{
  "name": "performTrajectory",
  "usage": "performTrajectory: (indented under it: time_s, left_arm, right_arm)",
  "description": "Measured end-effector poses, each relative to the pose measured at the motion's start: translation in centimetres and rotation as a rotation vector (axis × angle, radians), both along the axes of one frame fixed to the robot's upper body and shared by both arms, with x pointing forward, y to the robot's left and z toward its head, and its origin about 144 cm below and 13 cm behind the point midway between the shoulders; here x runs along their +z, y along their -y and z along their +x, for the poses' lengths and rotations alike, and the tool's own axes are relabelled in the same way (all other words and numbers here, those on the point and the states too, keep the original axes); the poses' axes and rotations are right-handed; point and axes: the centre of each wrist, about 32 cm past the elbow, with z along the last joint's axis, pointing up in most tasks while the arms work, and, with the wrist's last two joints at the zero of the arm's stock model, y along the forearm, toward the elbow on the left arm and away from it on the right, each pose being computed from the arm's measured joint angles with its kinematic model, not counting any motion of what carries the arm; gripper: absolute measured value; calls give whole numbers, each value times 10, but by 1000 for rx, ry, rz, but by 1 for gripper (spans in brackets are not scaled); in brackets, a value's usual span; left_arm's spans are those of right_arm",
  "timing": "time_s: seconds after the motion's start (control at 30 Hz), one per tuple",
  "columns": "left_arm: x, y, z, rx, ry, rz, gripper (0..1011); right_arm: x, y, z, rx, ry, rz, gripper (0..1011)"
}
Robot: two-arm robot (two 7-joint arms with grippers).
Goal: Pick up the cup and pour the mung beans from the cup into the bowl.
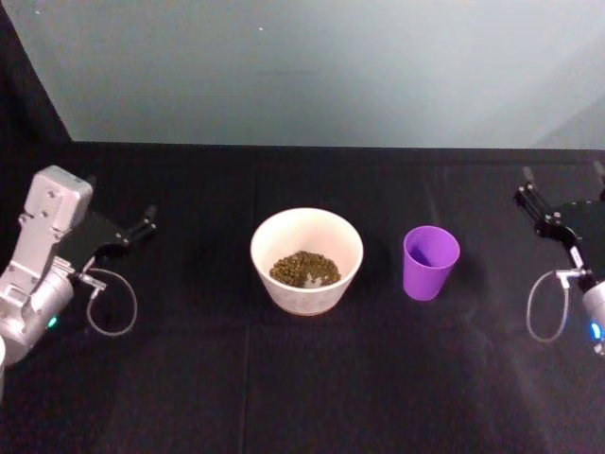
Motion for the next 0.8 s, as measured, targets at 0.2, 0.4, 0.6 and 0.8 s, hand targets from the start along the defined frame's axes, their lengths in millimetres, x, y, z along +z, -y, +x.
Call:
performTrajectory:
  time_s: [0.2, 0.4, 0.6, 0.8]
  left_arm:
    - [0, 0, 0, 0, 0, 0, 1000]
    - [0, 0, 0, 0, 0, 0, 1000]
    - [0, 0, 0, 0, 0, 0, 1000]
    - [0, 0, 0, 0, 0, 0, 1000]
  right_arm:
    - [1, 0, 0, 1, 1, -1, 1003]
    - [1, 0, 0, 2, 2, 0, 1003]
    - [1, 0, 0, 3, 2, 0, 1003]
    - [1, 0, 0, 3, 2, 0, 1003]
